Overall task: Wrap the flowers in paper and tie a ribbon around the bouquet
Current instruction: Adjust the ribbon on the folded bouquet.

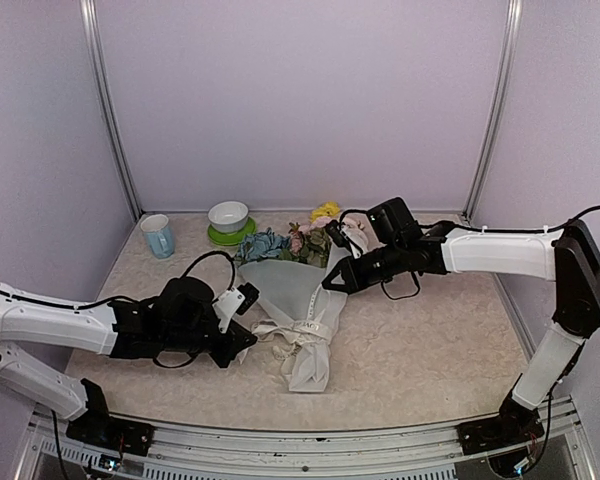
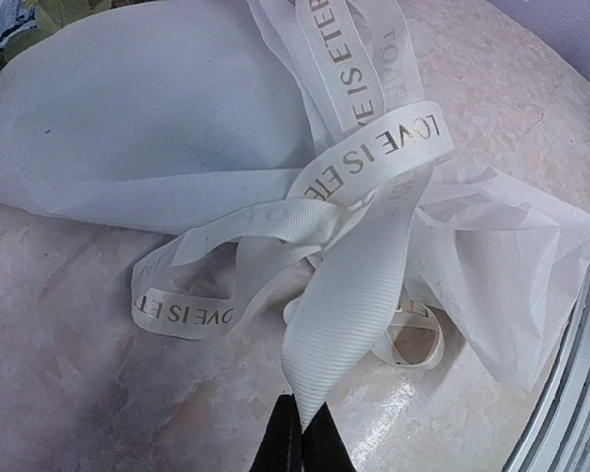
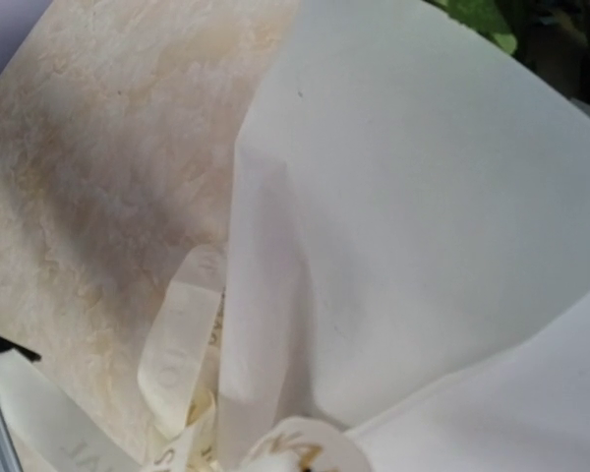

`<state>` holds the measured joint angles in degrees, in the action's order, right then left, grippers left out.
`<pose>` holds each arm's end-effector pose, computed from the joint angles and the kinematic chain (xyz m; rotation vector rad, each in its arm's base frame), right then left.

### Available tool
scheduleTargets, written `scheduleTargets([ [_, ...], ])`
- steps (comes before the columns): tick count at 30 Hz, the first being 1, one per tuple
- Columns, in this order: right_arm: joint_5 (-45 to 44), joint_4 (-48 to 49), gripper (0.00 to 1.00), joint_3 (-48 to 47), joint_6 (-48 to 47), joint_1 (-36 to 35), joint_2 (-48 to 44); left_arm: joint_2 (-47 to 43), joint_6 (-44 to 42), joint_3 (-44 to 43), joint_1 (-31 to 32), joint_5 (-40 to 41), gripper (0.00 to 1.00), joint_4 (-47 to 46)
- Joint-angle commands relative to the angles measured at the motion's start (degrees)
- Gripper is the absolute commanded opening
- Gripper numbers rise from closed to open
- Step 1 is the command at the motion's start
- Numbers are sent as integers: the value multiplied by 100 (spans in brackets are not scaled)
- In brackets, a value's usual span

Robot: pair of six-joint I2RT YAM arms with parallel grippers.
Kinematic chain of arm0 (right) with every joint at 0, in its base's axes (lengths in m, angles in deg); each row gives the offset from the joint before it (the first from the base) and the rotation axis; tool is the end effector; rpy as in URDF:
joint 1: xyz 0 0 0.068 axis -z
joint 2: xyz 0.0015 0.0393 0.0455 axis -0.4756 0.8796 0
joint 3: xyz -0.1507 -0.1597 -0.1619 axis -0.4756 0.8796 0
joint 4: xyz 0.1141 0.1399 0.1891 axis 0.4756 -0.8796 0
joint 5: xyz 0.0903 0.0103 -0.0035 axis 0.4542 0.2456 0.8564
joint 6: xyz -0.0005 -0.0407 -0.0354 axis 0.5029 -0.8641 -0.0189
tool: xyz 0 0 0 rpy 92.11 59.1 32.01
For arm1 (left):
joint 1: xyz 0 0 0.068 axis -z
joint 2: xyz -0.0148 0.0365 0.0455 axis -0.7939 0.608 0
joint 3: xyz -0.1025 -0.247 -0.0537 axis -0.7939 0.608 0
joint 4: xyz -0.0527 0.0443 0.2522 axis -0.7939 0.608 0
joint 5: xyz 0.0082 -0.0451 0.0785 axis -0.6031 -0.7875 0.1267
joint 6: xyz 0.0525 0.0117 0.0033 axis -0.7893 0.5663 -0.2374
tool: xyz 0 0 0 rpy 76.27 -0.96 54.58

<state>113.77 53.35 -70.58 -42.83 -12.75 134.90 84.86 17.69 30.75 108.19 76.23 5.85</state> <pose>0.2714 0.2578 0.2360 -0.7101 2.3452 1.0283 0.1439 -0.2104 0.1857 0.9132 2.1308 -0.5951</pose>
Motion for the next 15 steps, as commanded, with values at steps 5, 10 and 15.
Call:
scheduleTargets([
  [5,10,28,0,-119,5,-58,113,501,76,-143,-147,266,0,46],
  [10,75,80,0,-169,20,-64,188,1194,598,-569,-692,547,36,514],
  [15,68,75,0,-135,3,-61,163,546,155,-264,273,866,85,-12],
])
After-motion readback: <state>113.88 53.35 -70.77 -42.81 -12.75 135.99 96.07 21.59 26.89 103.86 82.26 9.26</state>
